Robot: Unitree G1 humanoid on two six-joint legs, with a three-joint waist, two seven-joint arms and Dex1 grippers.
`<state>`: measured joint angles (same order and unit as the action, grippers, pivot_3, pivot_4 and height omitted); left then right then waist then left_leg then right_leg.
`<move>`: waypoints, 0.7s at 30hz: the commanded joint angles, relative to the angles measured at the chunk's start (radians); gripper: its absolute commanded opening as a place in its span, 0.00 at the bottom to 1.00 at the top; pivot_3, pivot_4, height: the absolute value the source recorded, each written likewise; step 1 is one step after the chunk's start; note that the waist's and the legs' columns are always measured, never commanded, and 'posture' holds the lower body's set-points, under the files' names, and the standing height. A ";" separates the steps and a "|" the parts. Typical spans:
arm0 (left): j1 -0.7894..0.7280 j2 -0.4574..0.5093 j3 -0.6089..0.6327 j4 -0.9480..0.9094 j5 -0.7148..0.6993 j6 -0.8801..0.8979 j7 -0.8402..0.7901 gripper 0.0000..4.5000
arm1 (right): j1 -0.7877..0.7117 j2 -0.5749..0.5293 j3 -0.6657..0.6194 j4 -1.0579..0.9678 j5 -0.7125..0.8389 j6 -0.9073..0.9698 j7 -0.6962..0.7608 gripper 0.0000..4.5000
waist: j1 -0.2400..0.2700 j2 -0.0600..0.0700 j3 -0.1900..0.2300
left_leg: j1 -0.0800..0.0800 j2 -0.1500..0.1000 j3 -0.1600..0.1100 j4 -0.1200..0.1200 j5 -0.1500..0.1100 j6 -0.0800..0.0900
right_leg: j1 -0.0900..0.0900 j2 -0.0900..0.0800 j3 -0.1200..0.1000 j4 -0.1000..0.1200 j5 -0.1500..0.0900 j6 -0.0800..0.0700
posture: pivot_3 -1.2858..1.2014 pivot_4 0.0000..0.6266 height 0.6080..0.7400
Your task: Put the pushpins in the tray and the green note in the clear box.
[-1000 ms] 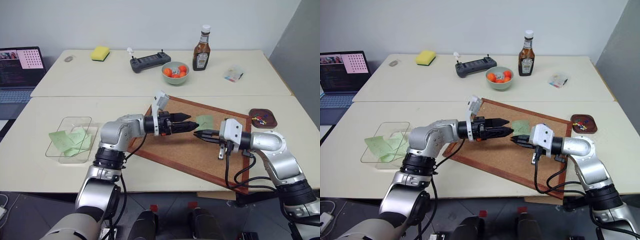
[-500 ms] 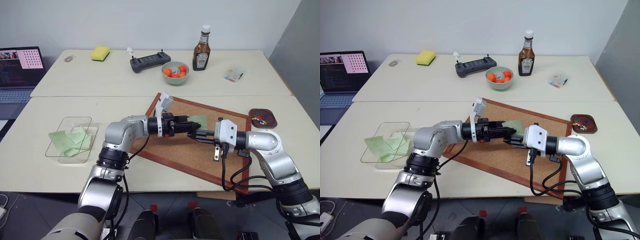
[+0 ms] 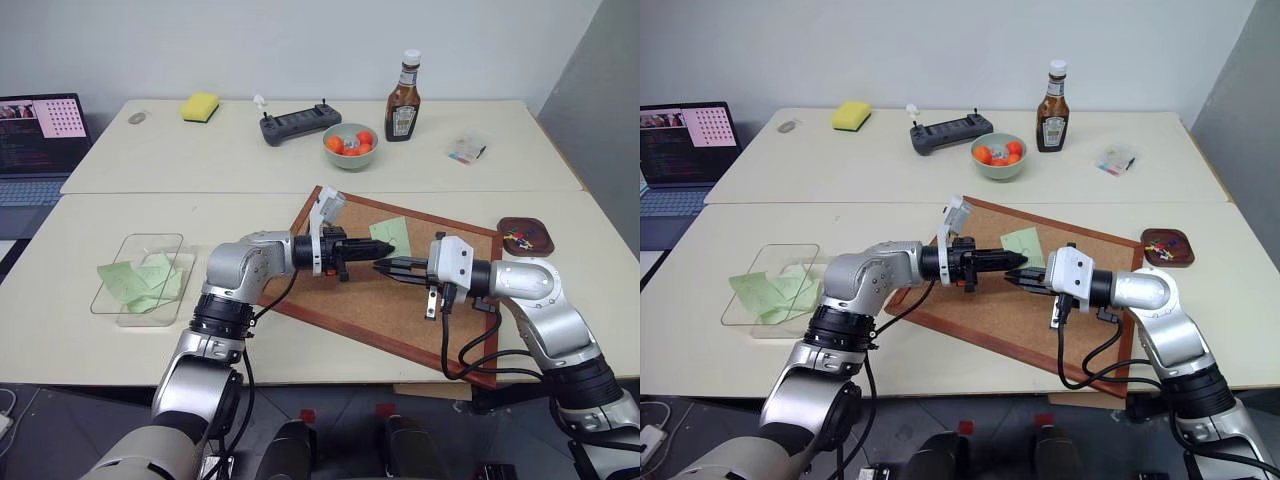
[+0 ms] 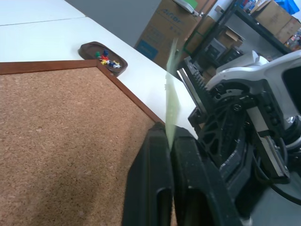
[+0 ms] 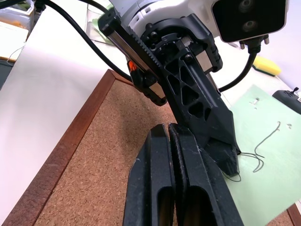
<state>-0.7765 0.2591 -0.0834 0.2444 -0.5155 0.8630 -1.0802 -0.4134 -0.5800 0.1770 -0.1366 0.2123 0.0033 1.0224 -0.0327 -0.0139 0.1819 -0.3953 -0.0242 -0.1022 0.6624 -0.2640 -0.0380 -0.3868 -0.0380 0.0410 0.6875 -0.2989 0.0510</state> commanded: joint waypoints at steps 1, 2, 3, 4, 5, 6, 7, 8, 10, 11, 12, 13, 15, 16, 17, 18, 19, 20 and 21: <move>-0.013 0.001 -0.002 -0.028 -0.020 -0.009 -0.007 0.02 | -0.027 0.006 -0.032 -0.033 0.024 0.012 -0.015 0.00 | 0.000 0.000 0.000 | 0.000 0.000 0.000 0.000 0.000 0.000 | 0.000 0.000 0.000 0.000 0.000 0.000 | 0.52 0.24 1.00; -0.013 0.001 -0.005 -0.022 -0.006 -0.021 0.003 0.02 | -0.028 0.006 -0.034 -0.035 0.028 0.018 -0.018 0.00 | 0.000 0.000 0.000 | 0.000 0.000 0.000 0.000 0.000 0.000 | 0.000 0.000 0.000 0.000 0.000 0.000 | 0.52 0.24 1.00; -0.014 0.004 -0.011 -0.013 0.008 -0.032 0.008 0.02 | -0.029 0.008 -0.040 -0.040 0.039 0.035 -0.023 0.00 | 0.000 0.000 0.000 | 0.000 0.000 0.000 0.000 0.000 0.000 | 0.000 0.000 0.000 0.000 0.000 0.000 | 0.52 0.24 1.00; -0.012 0.011 -0.019 -0.008 0.021 -0.044 0.006 0.02 | -0.029 0.015 -0.055 -0.052 0.067 0.076 -0.038 0.00 | 0.000 0.000 0.000 | 0.000 0.000 0.000 0.000 0.000 0.000 | 0.000 0.000 0.000 0.000 0.000 0.000 | 0.52 0.24 1.00; -0.009 0.017 -0.026 -0.005 0.030 -0.053 0.003 0.02 | -0.030 0.021 -0.068 -0.064 0.093 0.112 -0.051 0.00 | 0.000 0.000 0.000 | 0.000 0.000 0.000 0.000 0.000 0.000 | 0.000 0.000 0.000 0.000 0.000 0.000 | 0.52 0.24 1.00; -0.007 0.022 -0.031 -0.004 0.035 -0.059 0.000 0.02 | -0.030 0.025 -0.077 -0.073 0.109 0.139 -0.060 0.00 | -0.001 0.000 0.000 | 0.000 0.000 0.000 0.000 0.000 0.000 | 0.000 0.000 0.000 0.000 0.000 0.000 | 0.52 0.24 1.00; -0.003 0.028 -0.031 0.000 0.040 -0.067 0.003 0.02 | -0.031 0.025 -0.088 -0.087 0.130 0.171 -0.069 0.00 | -0.001 0.000 0.000 | 0.000 0.000 0.000 0.000 0.000 0.000 | 0.000 0.000 0.000 0.000 0.000 0.000 | 0.52 0.24 1.00; 0.000 0.032 -0.030 0.006 0.044 -0.074 0.008 0.02 | -0.032 0.024 -0.098 -0.100 0.147 0.199 -0.075 0.00 | 0.000 0.000 0.000 | 0.000 0.000 0.000 0.000 0.000 0.000 | 0.000 0.000 0.000 0.000 0.000 0.000 | 0.52 0.24 1.00; 0.006 0.041 -0.030 0.016 0.055 -0.089 0.015 0.02 | -0.030 0.023 -0.119 -0.126 0.185 0.257 -0.091 0.00 | 0.001 0.000 0.000 | 0.000 0.000 -0.001 0.000 0.000 0.000 | 0.000 0.000 0.000 0.000 0.000 0.000 | 0.52 0.24 1.00; 0.009 0.045 -0.032 0.020 0.060 -0.095 0.016 0.02 | -0.028 0.026 -0.130 -0.138 0.207 0.287 -0.100 0.00 | 0.001 0.000 0.000 | 0.000 0.000 -0.001 0.000 0.000 0.000 | 0.000 0.000 0.000 0.000 0.000 0.000 | 0.52 0.24 1.00; 0.013 0.046 -0.032 0.021 0.064 -0.102 0.018 0.02 | -0.027 0.031 -0.144 -0.151 0.233 0.322 -0.114 0.00 | 0.000 0.000 0.000 | 0.000 0.000 -0.001 0.000 0.000 0.000 | 0.000 0.000 0.000 0.000 0.000 0.000 | 0.52 0.24 1.00; 0.016 0.046 -0.031 0.021 0.066 -0.105 0.021 0.02 | -0.026 0.034 -0.154 -0.163 0.254 0.352 -0.127 0.00 | 0.000 0.000 0.000 | 0.000 0.000 -0.001 0.000 0.000 0.000 | 0.000 0.000 0.000 0.000 0.000 0.000 | 0.52 0.24 1.00; 0.022 0.042 -0.031 0.023 0.070 -0.114 0.030 0.02 | -0.026 0.037 -0.168 -0.181 0.280 0.393 -0.147 0.00 | 0.001 0.000 0.000 | 0.000 0.000 -0.001 0.000 0.000 0.001 | 0.000 0.000 0.000 0.000 0.000 0.000 | 0.52 0.24 1.00; 0.023 0.040 -0.032 0.023 0.071 -0.118 0.032 0.02 | -0.027 0.037 -0.171 -0.188 0.287 0.407 -0.156 0.00 | 0.001 0.000 0.000 | -0.001 0.000 -0.001 0.000 0.000 0.001 | 0.000 0.000 0.000 0.000 0.000 0.000 | 0.52 0.24 1.00; 0.024 0.037 -0.032 0.022 0.071 -0.120 0.035 0.02 | -0.027 0.037 -0.175 -0.193 0.291 0.419 -0.166 0.00 | 0.001 0.000 0.000 | -0.001 0.000 -0.001 0.000 -0.001 0.001 | 0.000 0.000 -0.001 0.000 0.000 0.000 | 0.52 0.24 1.00; 0.024 0.034 -0.032 0.020 0.071 -0.121 0.038 0.02 | -0.027 0.038 -0.179 -0.197 0.296 0.429 -0.175 0.00 | 0.001 0.000 0.000 | -0.001 0.000 -0.001 0.000 -0.002 0.003 | 0.000 0.000 -0.001 0.000 0.000 0.000 | 0.52 0.24 1.00; 0.024 0.031 -0.033 0.018 0.072 -0.123 0.040 0.02 | -0.027 0.039 -0.183 -0.198 0.297 0.436 -0.185 0.00 | 0.001 0.000 0.000 | -0.001 0.000 -0.001 0.000 -0.002 0.003 | 0.000 0.000 -0.001 0.000 0.000 0.000 | 0.52 0.24 1.00; 0.025 0.028 -0.037 0.014 0.075 -0.131 0.043 0.02 | -0.025 0.038 -0.190 -0.198 0.295 0.446 -0.201 0.00 | 0.001 0.000 0.000 | -0.001 0.000 -0.001 0.000 -0.002 0.003 | 0.000 0.000 -0.001 0.000 0.000 0.000 | 0.52 0.24 1.00; 0.025 0.025 -0.042 0.007 0.087 -0.158 0.052 0.02 | -0.023 0.039 -0.202 -0.191 0.289 0.454 -0.228 0.00 | 0.001 0.000 0.000 | -0.001 0.000 -0.001 0.000 -0.002 0.003 | 0.000 -0.001 -0.001 0.000 0.000 0.000 | 0.52 0.24 1.00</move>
<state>-0.7476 0.2947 -0.1195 0.2853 -0.4415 0.7539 -1.0366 -0.4240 -0.5440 0.0189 -0.2981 0.4926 0.4410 0.8398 -0.0316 -0.0139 0.1819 -0.3963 -0.0244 -0.1034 0.6624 -0.2660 -0.0346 -0.3873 -0.0385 0.0402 0.6874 -0.2988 0.0509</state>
